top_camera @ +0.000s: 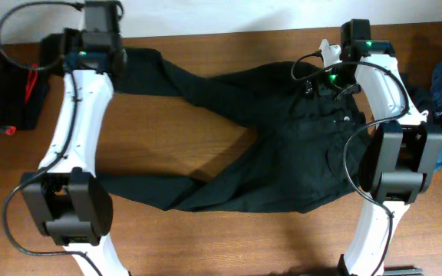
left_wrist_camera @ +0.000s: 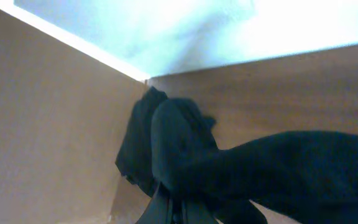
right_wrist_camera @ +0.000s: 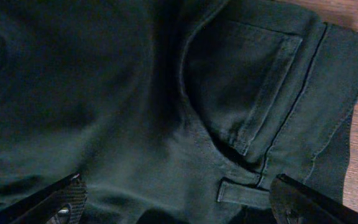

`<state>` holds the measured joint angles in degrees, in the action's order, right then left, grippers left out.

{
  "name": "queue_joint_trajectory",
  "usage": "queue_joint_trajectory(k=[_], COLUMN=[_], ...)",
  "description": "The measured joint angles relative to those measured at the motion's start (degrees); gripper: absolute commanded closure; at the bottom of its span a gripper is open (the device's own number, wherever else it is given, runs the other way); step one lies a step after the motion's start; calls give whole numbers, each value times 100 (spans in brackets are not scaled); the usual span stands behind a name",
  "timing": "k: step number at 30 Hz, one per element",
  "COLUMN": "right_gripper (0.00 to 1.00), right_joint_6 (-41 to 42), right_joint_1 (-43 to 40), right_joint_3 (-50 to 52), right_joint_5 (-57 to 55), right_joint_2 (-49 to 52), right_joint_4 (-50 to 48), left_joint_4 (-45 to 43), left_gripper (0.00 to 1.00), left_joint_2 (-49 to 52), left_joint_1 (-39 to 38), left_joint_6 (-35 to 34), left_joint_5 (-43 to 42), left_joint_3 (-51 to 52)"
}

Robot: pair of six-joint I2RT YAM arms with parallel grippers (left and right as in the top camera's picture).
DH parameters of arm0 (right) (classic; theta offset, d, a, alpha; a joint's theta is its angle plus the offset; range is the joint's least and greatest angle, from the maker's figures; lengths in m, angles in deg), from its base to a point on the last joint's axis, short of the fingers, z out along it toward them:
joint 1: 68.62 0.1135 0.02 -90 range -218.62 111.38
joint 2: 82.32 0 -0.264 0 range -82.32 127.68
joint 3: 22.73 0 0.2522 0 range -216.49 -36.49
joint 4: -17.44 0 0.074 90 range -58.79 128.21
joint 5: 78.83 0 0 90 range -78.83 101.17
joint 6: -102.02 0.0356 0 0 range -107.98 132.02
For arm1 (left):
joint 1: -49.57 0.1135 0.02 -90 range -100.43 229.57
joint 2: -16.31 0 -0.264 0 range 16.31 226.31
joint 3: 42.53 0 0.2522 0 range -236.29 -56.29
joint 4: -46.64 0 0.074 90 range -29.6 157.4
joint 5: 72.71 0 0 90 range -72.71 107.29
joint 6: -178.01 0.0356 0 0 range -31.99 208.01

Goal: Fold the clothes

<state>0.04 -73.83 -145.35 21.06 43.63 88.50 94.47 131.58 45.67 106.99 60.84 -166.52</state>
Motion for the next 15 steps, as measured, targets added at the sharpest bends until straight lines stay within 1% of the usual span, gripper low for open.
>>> queue_joint_trajectory(k=[4,9,13,15], right_gripper=[1,1,1,1], right_joint_6=[-4,-4,-4,0], right_joint_1=[0,0,0,0], right_joint_3=[0,0,0,0], right_joint_5=[0,-2,0,0], right_joint_2=[0,0,0,0], right_joint_4=[-2,-2,0,0], left_joint_4=[-13,-258,-262,-415], left_gripper=[100,100,100,100], left_joint_2=[-20,-20,-20,-20], left_joint_1=[157,343,590,728], left_joint_6=[166,592,885,962], left_joint_5=[-227,-492,-1351,-1781], left_joint_3=[-13,-13,-13,-13])
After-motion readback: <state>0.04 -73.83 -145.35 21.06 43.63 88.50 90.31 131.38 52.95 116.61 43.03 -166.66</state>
